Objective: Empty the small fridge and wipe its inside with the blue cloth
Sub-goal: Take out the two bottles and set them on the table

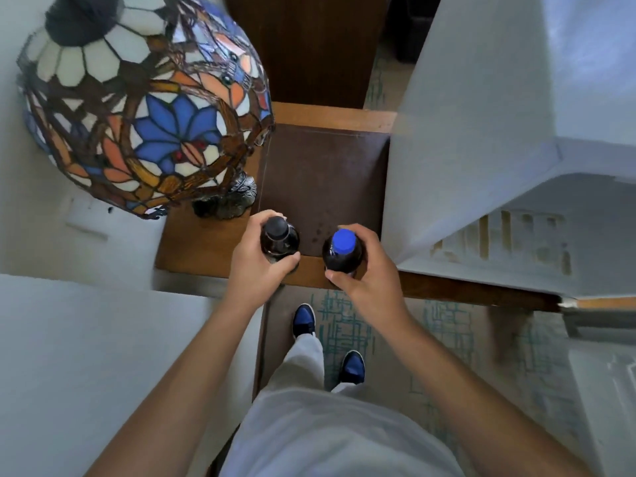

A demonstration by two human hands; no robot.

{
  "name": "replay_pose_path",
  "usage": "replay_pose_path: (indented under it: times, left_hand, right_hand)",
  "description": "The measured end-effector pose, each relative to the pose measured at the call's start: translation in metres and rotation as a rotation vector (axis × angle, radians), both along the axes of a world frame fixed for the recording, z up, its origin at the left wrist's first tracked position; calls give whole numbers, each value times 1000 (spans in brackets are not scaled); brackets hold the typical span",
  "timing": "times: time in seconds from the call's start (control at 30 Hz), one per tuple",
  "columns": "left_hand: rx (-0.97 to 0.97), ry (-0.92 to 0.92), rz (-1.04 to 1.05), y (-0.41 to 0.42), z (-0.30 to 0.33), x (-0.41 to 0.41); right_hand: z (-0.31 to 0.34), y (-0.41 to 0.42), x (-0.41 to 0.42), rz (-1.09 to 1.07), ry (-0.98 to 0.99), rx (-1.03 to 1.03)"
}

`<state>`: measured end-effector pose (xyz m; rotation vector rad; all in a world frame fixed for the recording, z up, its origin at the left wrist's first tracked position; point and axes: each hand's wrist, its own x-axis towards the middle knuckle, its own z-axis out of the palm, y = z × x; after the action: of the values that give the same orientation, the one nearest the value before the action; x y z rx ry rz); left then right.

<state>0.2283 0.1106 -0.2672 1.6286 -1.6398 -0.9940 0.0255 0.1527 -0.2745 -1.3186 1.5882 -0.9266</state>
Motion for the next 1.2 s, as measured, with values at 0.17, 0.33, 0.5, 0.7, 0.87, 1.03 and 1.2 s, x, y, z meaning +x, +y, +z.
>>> replay_pose_path:
  times: [0.17,0.33,0.5,0.7,0.87,1.03,1.2]
  left_hand:
    - [9,1,-46,-30,-10,1]
    - [8,-15,-86,-36,-23,3]
    - [43,2,-85,-34,-36,9]
    - [65,-15,-145,-43,-39,7]
    - [103,-21,-174,-43,-41,9]
    - [89,-37,-157,-37,-44,14]
    - [76,-28,-91,-27,-45,7]
  right_hand:
    - [-13,-26,5,-80,27,17]
    - [-22,-43,11,-99,63,25]
    - [-36,-43,13,-56,95,20]
    - [-41,-41,7,-43,134,18]
    - [-34,-46,-3,23,178,8]
    - [-32,-43,-7,89,200,10]
    - [-33,-43,-5,62,208,-9]
